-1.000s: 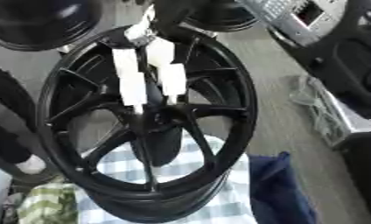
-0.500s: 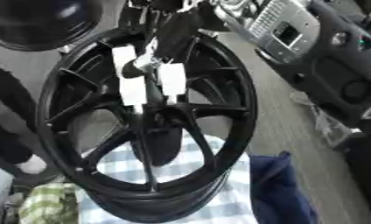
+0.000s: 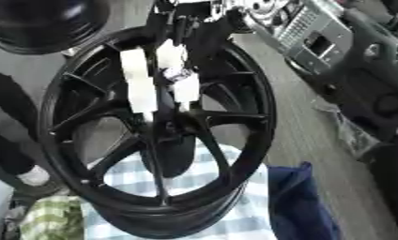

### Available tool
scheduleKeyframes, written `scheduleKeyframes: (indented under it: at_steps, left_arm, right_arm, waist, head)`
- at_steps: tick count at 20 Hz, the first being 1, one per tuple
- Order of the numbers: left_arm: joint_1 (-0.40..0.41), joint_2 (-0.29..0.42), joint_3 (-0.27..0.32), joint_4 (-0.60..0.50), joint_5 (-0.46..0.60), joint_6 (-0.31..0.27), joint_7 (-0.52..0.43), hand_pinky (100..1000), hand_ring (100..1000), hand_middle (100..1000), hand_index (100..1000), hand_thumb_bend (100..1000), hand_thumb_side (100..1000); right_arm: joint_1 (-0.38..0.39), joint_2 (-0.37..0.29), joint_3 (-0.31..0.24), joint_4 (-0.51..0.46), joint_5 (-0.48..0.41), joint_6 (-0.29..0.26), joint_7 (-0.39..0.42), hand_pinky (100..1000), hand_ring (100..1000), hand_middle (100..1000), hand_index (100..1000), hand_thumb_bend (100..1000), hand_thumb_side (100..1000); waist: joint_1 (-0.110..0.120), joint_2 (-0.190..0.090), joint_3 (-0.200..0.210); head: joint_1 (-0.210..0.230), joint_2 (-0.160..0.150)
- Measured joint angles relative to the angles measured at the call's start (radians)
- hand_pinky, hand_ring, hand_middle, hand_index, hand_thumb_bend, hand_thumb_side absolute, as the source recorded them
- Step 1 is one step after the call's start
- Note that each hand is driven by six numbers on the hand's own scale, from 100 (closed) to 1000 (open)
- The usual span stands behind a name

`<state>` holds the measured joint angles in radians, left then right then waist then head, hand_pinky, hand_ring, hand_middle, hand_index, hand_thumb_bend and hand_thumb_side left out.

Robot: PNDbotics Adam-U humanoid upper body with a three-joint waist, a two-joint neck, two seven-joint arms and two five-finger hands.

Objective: Pull the pin out of the wheel hub.

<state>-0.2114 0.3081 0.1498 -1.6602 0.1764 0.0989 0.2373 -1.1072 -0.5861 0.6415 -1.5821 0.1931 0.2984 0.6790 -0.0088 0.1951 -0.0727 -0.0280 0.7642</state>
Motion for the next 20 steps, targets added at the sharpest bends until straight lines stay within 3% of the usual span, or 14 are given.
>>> scheduleKeyframes:
  at_steps: [20]
  left_arm:
    - [0.0,-0.001,0.0,0.0,0.0,0.001,-0.006,743,650,625,649,160,639]
  right_arm:
    - [0.054,-0.034,0.0,0.031,0.06,-0.056,0.023,783,674,681,774,482,254]
  waist:
    - [0.005,0.012,0.005]
  head:
    - [0.0,0.0]
